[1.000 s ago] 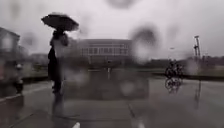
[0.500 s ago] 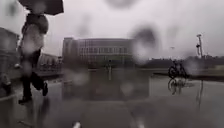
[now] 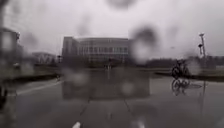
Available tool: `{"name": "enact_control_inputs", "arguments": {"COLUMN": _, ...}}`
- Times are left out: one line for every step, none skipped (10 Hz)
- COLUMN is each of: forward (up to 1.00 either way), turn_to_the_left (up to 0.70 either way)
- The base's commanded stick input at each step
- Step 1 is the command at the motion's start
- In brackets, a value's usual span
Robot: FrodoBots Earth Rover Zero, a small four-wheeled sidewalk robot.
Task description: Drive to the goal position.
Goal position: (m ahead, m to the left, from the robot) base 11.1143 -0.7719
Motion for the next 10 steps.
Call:
{"name": "enact_control_inputs", "arguments": {"forward": 0.7, "turn_to_the_left": 0.01}}
{"name": "enact_control_inputs", "arguments": {"forward": 0.7, "turn_to_the_left": 0.01}}
{"name": "enact_control_inputs", "arguments": {"forward": 0.7, "turn_to_the_left": 0.01}}
{"name": "enact_control_inputs", "arguments": {"forward": 0.7, "turn_to_the_left": 0.01}}
{"name": "enact_control_inputs", "arguments": {"forward": 0.7, "turn_to_the_left": 0.01}}
{"name": "enact_control_inputs", "arguments": {"forward": 0.7, "turn_to_the_left": 0.01}}
{"name": "enact_control_inputs", "arguments": {"forward": 0.7, "turn_to_the_left": 0.01}}
{"name": "enact_control_inputs", "arguments": {"forward": 0.7, "turn_to_the_left": 0.01}}
{"name": "enact_control_inputs", "arguments": {"forward": 0.7, "turn_to_the_left": 0.01}}
{"name": "enact_control_inputs", "arguments": {"forward": 0.7, "turn_to_the_left": 0.15}}
